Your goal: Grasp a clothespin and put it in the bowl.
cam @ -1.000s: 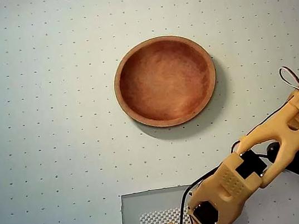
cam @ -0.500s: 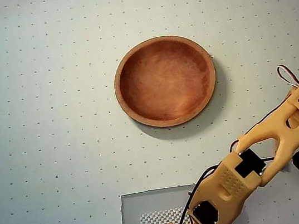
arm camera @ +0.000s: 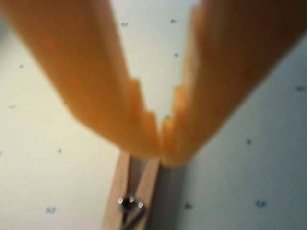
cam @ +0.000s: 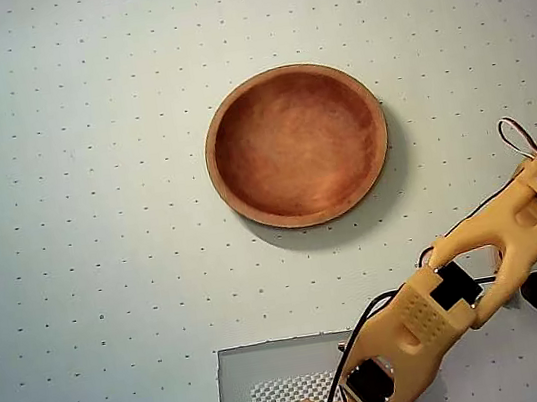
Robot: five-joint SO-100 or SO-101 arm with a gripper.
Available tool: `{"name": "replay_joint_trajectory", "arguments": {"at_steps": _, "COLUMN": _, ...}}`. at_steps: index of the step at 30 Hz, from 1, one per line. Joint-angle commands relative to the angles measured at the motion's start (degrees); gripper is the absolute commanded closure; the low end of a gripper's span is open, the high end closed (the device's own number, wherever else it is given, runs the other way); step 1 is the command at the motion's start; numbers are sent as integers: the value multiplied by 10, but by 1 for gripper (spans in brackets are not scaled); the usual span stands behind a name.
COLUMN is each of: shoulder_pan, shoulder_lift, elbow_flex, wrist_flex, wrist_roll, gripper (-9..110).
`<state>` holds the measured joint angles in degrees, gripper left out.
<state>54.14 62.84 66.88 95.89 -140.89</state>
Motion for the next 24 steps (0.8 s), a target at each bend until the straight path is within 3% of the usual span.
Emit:
{"name": "replay_joint_trajectory", "arguments": {"at_steps": 1, "shoulder_pan": -14, "shoulder_lift": 7, "elbow_flex": -36, "wrist_flex": 5, "wrist_roll": 21, "gripper": 105}}
{"name": "replay_joint_trajectory", "arguments": {"at_steps": 8, "shoulder_pan": -28, "shoulder_lift": 2, "elbow_flex": -35, "wrist_flex": 69, "wrist_roll": 21, "gripper": 105}}
{"name": "replay_joint_trajectory", "arguments": {"at_steps": 17, "shoulder_pan": -20, "shoulder_lift": -24, "elbow_flex": -76, "wrist_flex": 62, "wrist_roll": 30, "gripper": 105}}
{"name": "replay_joint_trajectory", "arguments": {"at_steps": 24, "shoulder_pan": -10, "shoulder_lift": -73, "elbow_flex": -154, "wrist_flex": 62, "wrist_roll": 104, "gripper": 105}}
